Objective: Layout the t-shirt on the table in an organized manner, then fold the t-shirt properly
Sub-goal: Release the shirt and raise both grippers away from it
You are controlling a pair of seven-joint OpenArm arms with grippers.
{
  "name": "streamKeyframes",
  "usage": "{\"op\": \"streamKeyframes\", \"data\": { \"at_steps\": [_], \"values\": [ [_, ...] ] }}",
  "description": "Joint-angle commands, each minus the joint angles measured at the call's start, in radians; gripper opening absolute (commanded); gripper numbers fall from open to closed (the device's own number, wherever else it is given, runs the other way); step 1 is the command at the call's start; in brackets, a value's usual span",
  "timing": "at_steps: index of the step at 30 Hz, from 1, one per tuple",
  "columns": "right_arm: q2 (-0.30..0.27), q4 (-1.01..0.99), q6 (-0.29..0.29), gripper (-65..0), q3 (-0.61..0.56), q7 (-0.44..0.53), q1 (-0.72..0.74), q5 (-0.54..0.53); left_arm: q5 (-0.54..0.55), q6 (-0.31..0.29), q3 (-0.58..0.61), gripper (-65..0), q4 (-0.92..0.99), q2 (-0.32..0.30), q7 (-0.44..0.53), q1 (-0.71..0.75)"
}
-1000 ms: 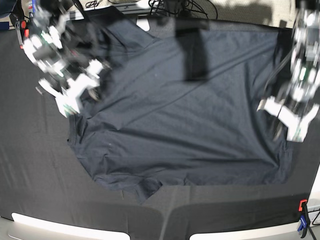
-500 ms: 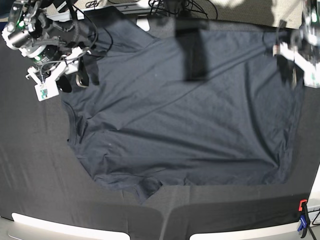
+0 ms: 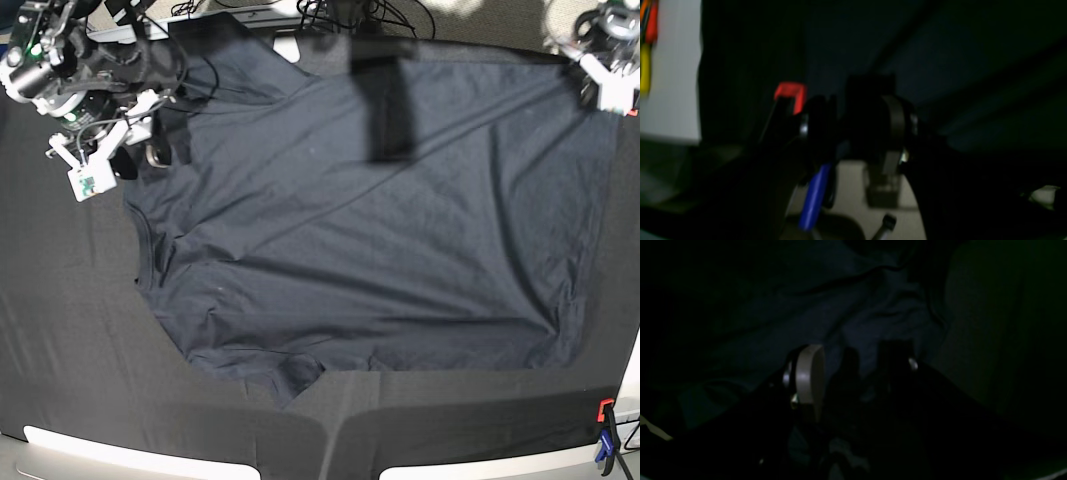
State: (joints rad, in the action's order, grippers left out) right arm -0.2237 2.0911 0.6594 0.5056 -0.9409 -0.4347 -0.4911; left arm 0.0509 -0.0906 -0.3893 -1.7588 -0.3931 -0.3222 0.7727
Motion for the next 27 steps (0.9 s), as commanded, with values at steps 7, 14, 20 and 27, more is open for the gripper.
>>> {"op": "streamKeyframes", "data": {
  "at_steps": [7,14,20,27],
  "values": [
    [-0.008,0.021,0.011,-35.1,0.004,0.012,0.002,-0.015,0.065,-0.061,-0.023,-41.3,0.03,-0.006,0.023,0.008],
    [-0.008,0.021,0.011,-35.1,0.004,0.011,0.002,-0.018,0.162,-0.163,-0.023,-41.3,0.11,-0.006,0.021,-0.041],
    [-0.008,0.021,0.011,-35.1,0.004,-0.014,0.002,-0.018,0.209,-0.257,-0.023,-49.9,0.196,-0.006,-0.017,-0.113],
    [-0.009,0.021,0.011,-35.1,0.005,-0.028,0.002,-0.018,0.216,-0.257,-0.023,-65.0,0.16,-0.006,0.084,-0.096]
  ]
}}
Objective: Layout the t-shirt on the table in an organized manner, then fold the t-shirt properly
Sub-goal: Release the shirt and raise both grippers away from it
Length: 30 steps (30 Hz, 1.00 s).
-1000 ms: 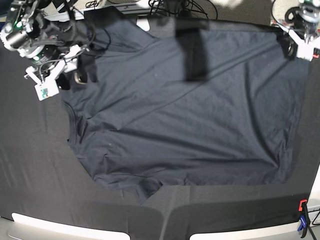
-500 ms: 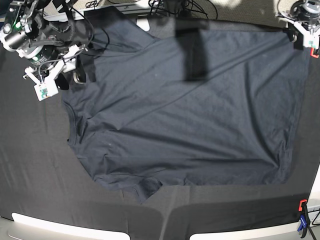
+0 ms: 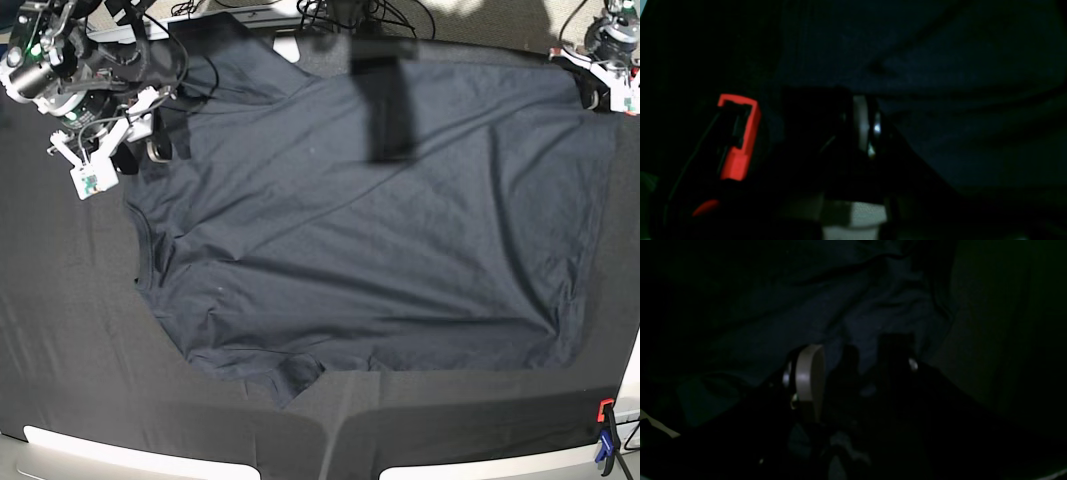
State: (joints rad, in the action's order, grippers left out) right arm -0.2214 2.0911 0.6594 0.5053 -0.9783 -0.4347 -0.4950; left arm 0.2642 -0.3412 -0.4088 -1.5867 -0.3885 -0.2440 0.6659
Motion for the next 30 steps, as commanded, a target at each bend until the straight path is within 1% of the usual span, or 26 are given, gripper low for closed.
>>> {"op": "streamKeyframes", "data": {
  "at_steps": [1,4,5,8,11,13,16,17,22,26,30],
  "values": [
    [-0.011,0.021,0.011,-35.1,0.009,0.004,0.002,-0.014,0.003,-0.007,-0.004,-65.0,-0.032,-0.011,0.006,0.016],
    [-0.011,0.021,0.011,-35.1,0.042,-0.012,-0.002,-0.018,0.003,-0.006,-0.004,-65.0,-0.1,-0.011,0.006,0.043],
    [-0.011,0.021,0.012,-35.1,0.062,-0.022,-0.004,-0.035,0.003,-0.004,-0.004,-65.0,-0.121,-0.011,0.006,0.05],
    [-0.011,0.021,0.035,-35.1,0.15,-0.045,-0.035,-0.141,-0.001,-0.001,-0.004,-65.0,-0.166,-0.011,0.006,0.055],
    [-0.011,0.021,0.039,-35.1,0.244,-0.067,-0.073,-0.243,-0.001,0.04,-0.004,-65.0,-0.191,-0.011,0.013,0.054],
    [-0.01,0.021,0.039,-35.1,0.298,-0.079,-0.09,-0.286,-0.002,0.068,-0.004,-65.0,-0.201,-0.011,0.027,0.054],
    [-0.01,0.021,0.039,-35.1,0.355,-0.138,-0.099,-0.342,-0.001,0.068,-0.004,-65.0,-0.201,-0.011,0.037,0.049],
    [-0.008,0.021,0.039,-35.1,0.364,-0.138,-0.108,-0.341,-0.001,0.068,-0.004,-65.0,-0.201,-0.011,0.037,0.049],
    [-0.008,-0.01,0.039,-35.0,0.349,-0.138,-0.14,-0.344,-0.001,0.068,-0.004,-65.0,-0.201,-0.011,0.037,0.048],
    [-0.008,-0.112,0.039,-33.3,0.309,-0.138,-0.139,-0.344,-0.001,0.068,-0.004,-65.0,-0.201,-0.011,0.037,0.048],
    [-0.008,-0.214,0.039,-33.3,0.263,-0.138,-0.139,-0.354,-0.001,0.068,-0.004,-65.0,-0.201,-0.011,0.037,0.049]
  ]
}}
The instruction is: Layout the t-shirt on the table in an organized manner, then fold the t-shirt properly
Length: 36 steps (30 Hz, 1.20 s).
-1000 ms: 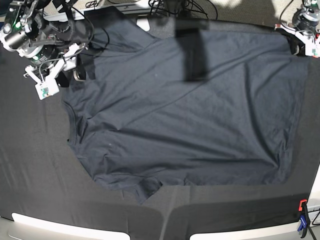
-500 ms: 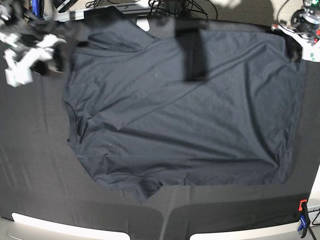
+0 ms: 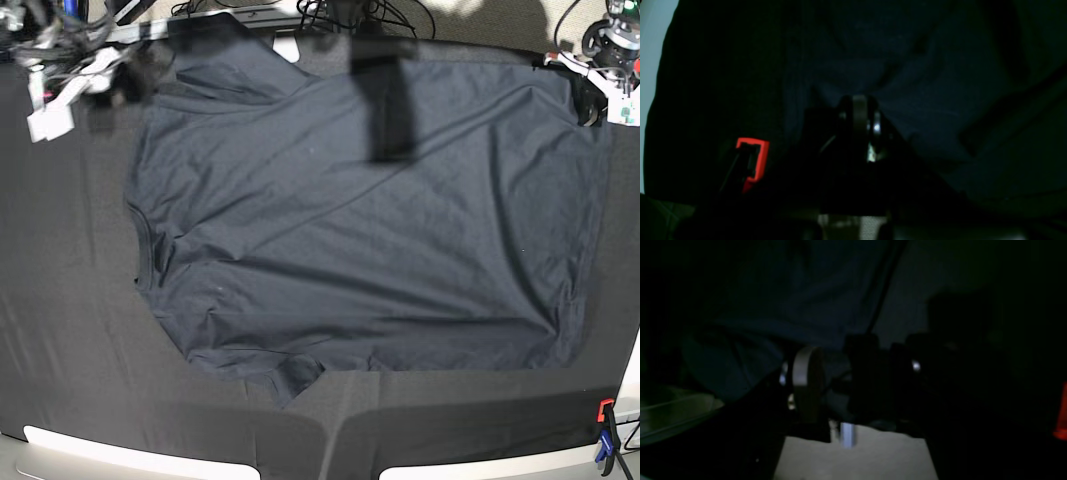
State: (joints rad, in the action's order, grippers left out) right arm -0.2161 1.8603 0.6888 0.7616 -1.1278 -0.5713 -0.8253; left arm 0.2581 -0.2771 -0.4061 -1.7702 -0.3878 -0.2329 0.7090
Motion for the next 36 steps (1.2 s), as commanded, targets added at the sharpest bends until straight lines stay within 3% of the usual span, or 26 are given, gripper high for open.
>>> {"op": "streamKeyframes", "data": {
  "at_steps": [1,9,12,15,25,32,36],
  "values": [
    [-0.012,0.007,0.009,-33.3,-0.001,0.011,-0.003,-0.024,0.005,0.003,-0.007,-65.0,-0.018,-0.012,0.026,0.006],
    [0.043,-0.011,0.009,-33.4,-0.061,0.011,-0.002,-0.008,0.005,0.003,-0.006,-65.0,-0.018,-0.011,0.026,0.006],
    [0.059,-0.041,-0.016,-33.4,-0.091,0.035,0.002,0.061,0.005,0.003,-0.007,-65.0,-0.018,-0.012,0.026,0.005],
    [0.058,-0.061,-0.062,-33.4,-0.102,0.093,0.002,0.11,0.005,0.003,-0.007,-65.0,-0.018,-0.012,0.026,0.006],
    [0.059,-0.062,-0.068,-33.4,-0.131,0.121,0.043,0.108,0.005,0.003,-0.006,-65.0,-0.018,-0.012,0.026,0.005],
    [0.059,-0.063,-0.07,-33.4,-0.222,0.135,0.101,0.108,0.005,0.003,-0.006,-65.0,-0.018,-0.012,0.025,0.006],
    [0.059,-0.063,-0.1,-33.4,-0.275,0.166,0.111,0.112,0.005,0.003,-0.006,-65.0,-0.018,-0.011,0.025,0.006]
  ]
}}
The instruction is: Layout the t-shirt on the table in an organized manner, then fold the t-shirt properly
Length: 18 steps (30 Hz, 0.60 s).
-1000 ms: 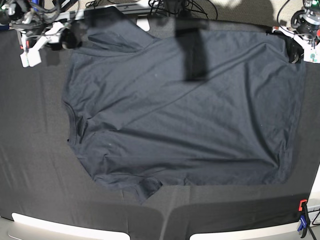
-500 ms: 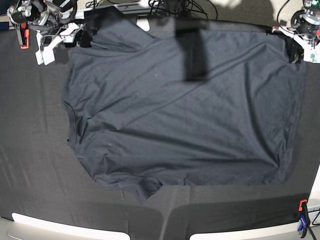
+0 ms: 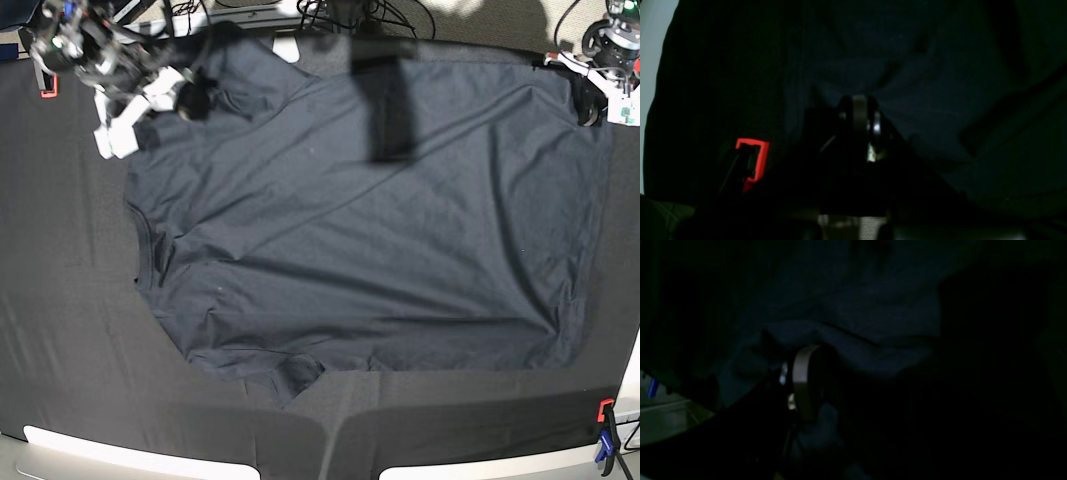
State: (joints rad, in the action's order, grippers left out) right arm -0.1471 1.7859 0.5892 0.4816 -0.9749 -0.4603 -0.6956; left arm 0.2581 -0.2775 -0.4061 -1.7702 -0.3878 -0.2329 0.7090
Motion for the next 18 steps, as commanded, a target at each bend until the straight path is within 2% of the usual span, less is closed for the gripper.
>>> {"op": "streamKeyframes", "data": {
  "at_steps": [1,4,9,10,14,18],
  "values": [
    [-0.01,0.011,-0.003,-33.7,-0.005,0.022,0.0,-0.018,0.005,0.003,-0.006,-65.0,-0.018,-0.011,0.025,0.006],
    [-0.011,0.011,-0.003,-38.1,-0.019,0.026,0.0,-0.018,0.005,0.003,-0.006,-65.0,-0.018,-0.011,0.025,0.006],
    [-0.011,0.012,0.002,-63.3,-0.016,0.021,0.0,-0.013,0.005,0.003,-0.006,-65.0,-0.018,-0.011,0.024,0.006],
    [-0.011,0.012,0.013,-65.0,-0.016,0.011,0.0,-0.014,0.005,0.003,-0.006,-65.0,-0.018,-0.011,0.024,0.006],
    [-0.011,0.021,0.056,-65.0,-0.016,-0.07,-0.003,-0.014,0.005,0.003,-0.006,-65.0,-0.018,-0.012,0.017,0.007],
    [-0.011,0.021,0.077,-65.0,0.004,-0.088,-0.014,-0.011,-0.014,0.001,-0.007,-65.0,-0.018,-0.012,0.018,0.009]
  ]
}}
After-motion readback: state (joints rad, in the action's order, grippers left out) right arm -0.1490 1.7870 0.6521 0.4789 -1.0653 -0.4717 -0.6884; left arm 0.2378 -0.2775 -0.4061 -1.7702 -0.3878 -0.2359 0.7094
